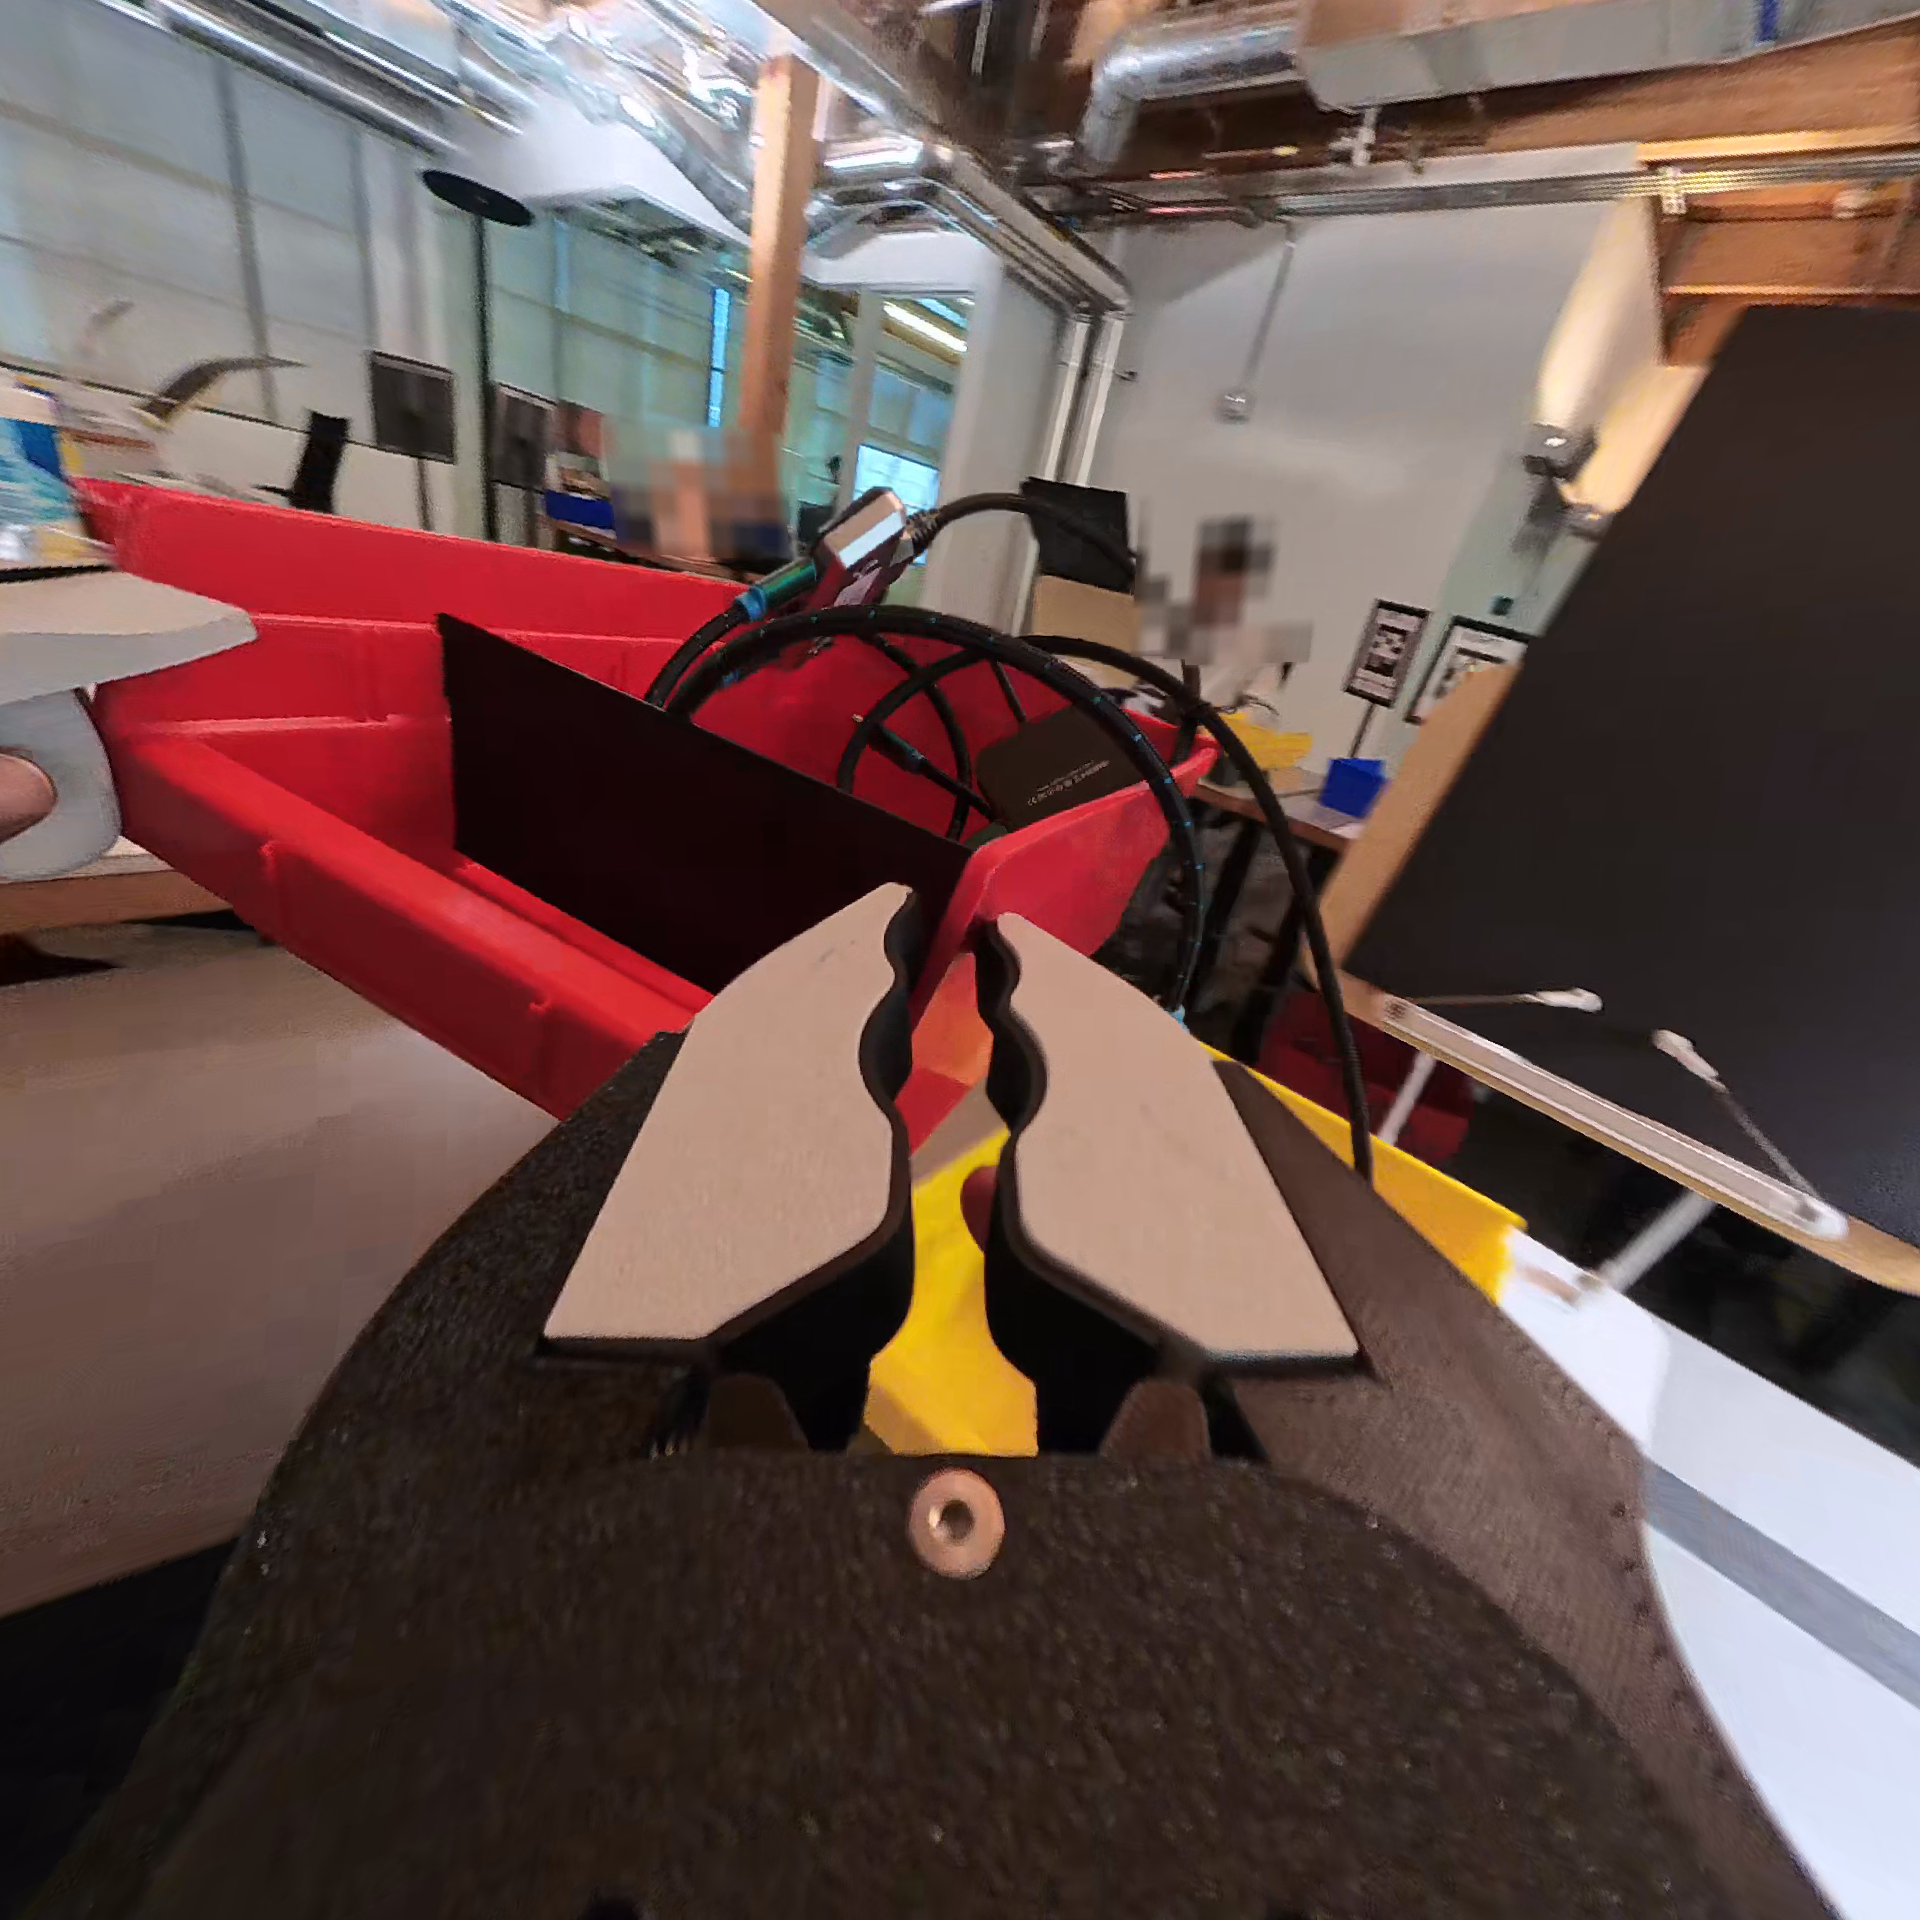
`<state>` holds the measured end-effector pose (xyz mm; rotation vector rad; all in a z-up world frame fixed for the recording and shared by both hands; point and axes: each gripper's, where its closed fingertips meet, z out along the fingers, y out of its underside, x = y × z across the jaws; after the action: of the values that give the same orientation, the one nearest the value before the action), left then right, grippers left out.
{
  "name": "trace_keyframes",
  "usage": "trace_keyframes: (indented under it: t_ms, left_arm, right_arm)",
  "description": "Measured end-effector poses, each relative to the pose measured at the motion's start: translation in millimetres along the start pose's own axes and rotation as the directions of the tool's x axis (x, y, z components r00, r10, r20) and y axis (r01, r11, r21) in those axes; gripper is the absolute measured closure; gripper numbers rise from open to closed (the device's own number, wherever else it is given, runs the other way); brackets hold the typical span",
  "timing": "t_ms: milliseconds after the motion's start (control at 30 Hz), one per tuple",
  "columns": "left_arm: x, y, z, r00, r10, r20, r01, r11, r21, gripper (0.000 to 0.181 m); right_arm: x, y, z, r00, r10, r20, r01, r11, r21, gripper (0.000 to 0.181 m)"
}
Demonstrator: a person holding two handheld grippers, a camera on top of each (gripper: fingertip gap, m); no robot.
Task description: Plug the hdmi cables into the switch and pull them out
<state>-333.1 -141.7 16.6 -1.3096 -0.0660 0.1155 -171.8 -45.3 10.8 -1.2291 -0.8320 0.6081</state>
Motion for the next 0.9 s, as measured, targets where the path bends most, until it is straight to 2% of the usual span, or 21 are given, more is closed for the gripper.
trace_keyframes:
  t_ms: [100,200,433,500,600,733,833,900]
  left_arm:
    - [-38.2,7.0,-17.5,0.998,0.008,0.063,-0.009,1.0,0.008,0.172]
    - [-67.5,25.5,-30.6,0.994,0.015,0.112,-0.014,1.0,-0.011,0.171]
    - [-110.2,112.5,-42.5,0.985,-0.03,0.172,0.05,0.992,-0.115,0.172]
    - [-114.2,139.6,-41.6,0.985,-0.056,0.164,0.081,0.986,-0.147,0.171]
    - [-114.0,162.6,-40.8,0.985,-0.048,0.163,0.074,0.984,-0.161,0.171]
    - [-108.0,192.4,-31.9,0.991,-0.071,0.116,0.104,0.945,-0.31,0.17]
    - [-98.4,208.3,-31.0,0.999,-0.017,0.037,0.031,0.907,-0.421,0.166]
    - [-96.3,197.2,-31.9,1.0,0.009,0.008,-0.005,0.909,-0.417,0.158]
  right_arm:
    - [-34.4,5.2,30.0,0.997,0.019,0.074,-0.02,1.0,0.014,0.171]
    - [-62.2,26.2,56.0,0.989,0.064,0.132,-0.065,0.998,0.002,0.171]
    - [-103.2,112.5,93.2,0.974,0.133,0.183,-0.11,0.986,-0.128,0.172]
    - [-106.4,137.8,96.4,0.973,0.14,0.182,-0.108,0.979,-0.175,0.171]
    - [-104.6,151.9,97.9,0.981,0.102,0.164,-0.073,0.982,-0.177,0.171]
    - [-99.1,183.4,97.1,0.97,0.145,0.195,-0.071,0.937,-0.343,0.167]
    - [-91.9,181.3,76.1,0.951,0.169,0.258,-0.068,0.931,-0.359,0.161]
    - [-77.9,173.4,56.6,0.941,0.153,0.302,-0.034,0.93,-0.366,0.158]
